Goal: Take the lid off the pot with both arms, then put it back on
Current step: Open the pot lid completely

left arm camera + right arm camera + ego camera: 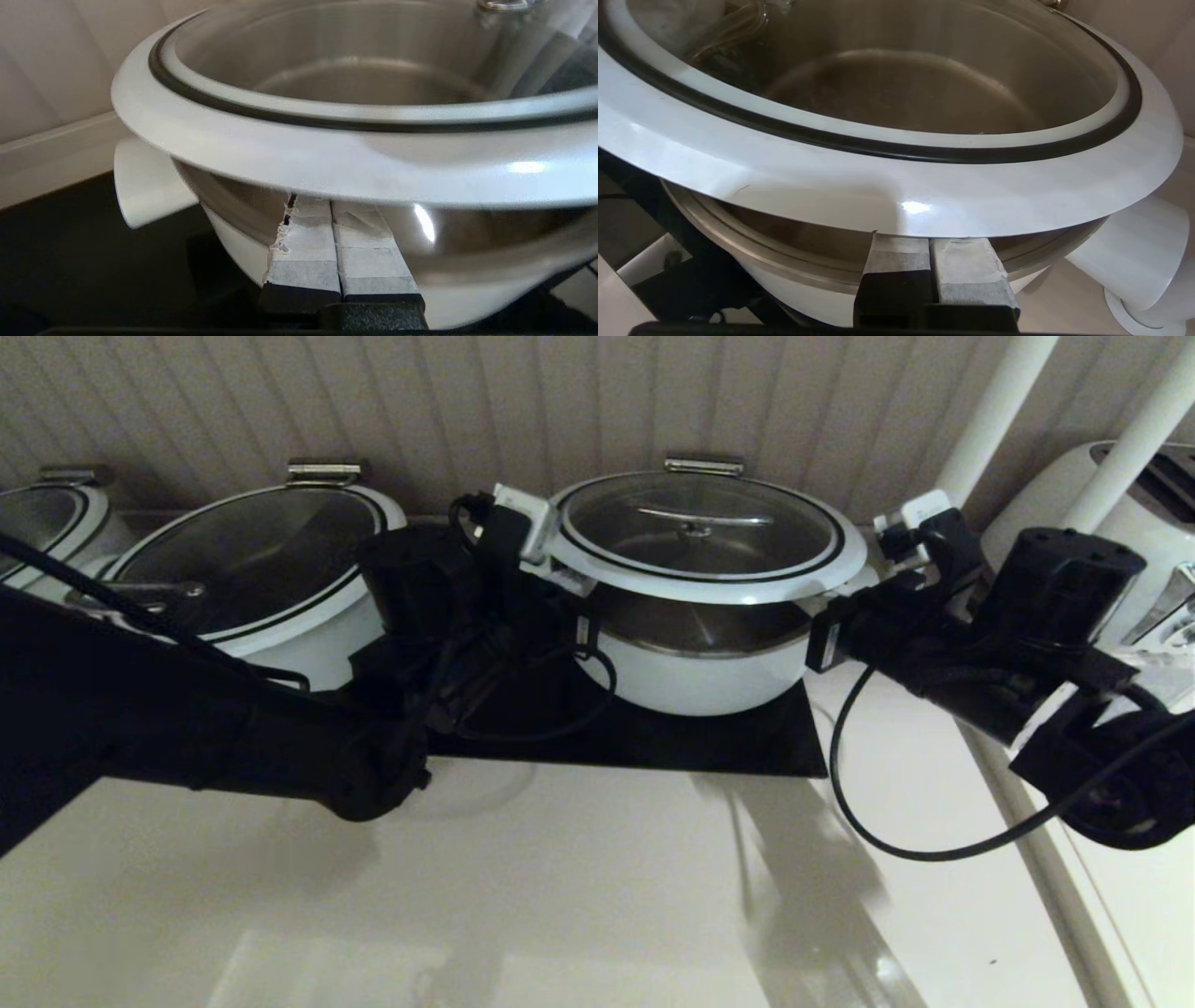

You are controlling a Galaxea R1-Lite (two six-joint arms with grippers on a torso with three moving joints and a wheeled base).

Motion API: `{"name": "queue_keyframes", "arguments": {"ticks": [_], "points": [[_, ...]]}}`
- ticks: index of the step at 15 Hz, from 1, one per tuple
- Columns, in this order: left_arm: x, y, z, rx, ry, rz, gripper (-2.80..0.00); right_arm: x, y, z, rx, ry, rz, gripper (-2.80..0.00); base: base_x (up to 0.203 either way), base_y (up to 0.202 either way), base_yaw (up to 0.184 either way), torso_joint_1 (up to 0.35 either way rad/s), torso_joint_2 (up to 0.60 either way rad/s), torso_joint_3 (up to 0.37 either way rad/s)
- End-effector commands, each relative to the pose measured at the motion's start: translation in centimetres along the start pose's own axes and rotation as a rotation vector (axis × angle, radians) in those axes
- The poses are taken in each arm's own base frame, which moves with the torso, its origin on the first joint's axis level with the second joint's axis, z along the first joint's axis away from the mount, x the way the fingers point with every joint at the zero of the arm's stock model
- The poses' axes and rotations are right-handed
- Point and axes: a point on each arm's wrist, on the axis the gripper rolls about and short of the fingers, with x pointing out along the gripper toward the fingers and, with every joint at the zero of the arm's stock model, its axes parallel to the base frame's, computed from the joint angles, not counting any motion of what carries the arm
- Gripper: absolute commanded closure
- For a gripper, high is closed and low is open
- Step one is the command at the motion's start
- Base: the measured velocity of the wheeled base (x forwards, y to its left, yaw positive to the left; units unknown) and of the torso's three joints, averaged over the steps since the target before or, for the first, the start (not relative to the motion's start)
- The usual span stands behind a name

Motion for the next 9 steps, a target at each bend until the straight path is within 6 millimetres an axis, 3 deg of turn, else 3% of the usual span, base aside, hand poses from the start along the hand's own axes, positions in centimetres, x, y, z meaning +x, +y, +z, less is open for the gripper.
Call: {"name": "queue_keyframes", "arguments": {"ticks": [1, 6, 9], "points": [[-1.1, 0.1, 0.4, 0.003, 0.006, -0.001, 0.0, 0.0, 0.0, 0.0, -0.001, -0.006, 0.0, 0.0, 0.0, 0.0, 0.0, 0.0, 0.0, 0.0], [-4.7, 0.3, 1.4, 0.008, 0.029, 0.001, 0.0, 0.0, 0.0, 0.1, -0.001, -0.01, 0.0, 0.0, 0.0, 0.0, 0.0, 0.0, 0.0, 0.0], [-8.3, 1.8, 2.2, 0.037, 0.047, 0.046, 0.0, -0.1, -0.1, 0.3, -0.003, -0.016, -0.001, 0.0, 0.0, 0.0, 0.0, 0.0, 0.0, 0.0]]}}
